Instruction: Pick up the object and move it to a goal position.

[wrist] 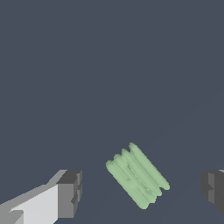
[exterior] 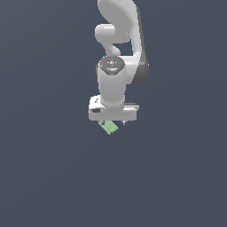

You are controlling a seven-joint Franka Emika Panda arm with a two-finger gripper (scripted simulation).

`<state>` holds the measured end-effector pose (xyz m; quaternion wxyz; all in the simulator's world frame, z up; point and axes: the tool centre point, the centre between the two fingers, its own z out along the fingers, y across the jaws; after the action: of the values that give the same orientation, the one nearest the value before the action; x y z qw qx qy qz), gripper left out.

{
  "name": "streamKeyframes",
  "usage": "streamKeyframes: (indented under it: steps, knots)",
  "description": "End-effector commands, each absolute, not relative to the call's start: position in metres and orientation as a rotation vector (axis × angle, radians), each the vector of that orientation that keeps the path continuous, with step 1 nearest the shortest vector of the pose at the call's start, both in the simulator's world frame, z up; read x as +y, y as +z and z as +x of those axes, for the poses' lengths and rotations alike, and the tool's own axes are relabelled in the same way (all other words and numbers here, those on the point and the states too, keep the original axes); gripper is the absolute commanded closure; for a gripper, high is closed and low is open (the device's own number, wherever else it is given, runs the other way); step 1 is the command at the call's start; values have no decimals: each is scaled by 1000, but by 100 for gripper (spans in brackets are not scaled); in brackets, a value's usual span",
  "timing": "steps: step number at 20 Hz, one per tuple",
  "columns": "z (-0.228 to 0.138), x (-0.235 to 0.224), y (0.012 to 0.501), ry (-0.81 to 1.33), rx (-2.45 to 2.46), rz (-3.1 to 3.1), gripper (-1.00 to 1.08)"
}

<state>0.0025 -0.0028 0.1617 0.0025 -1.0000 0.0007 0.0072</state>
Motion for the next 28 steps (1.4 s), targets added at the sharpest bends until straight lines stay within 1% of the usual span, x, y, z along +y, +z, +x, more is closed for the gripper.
streamKeyframes:
  steps: [1,12,20,28]
  knots:
    - [3,-3,162,23,2,-3137,-92]
    - [1,10,163,36,-34,-3136,-92]
    - [-1,7,159,35,-64,-3137,-92]
    - [-10,0,143,30,-213,-3133,-92]
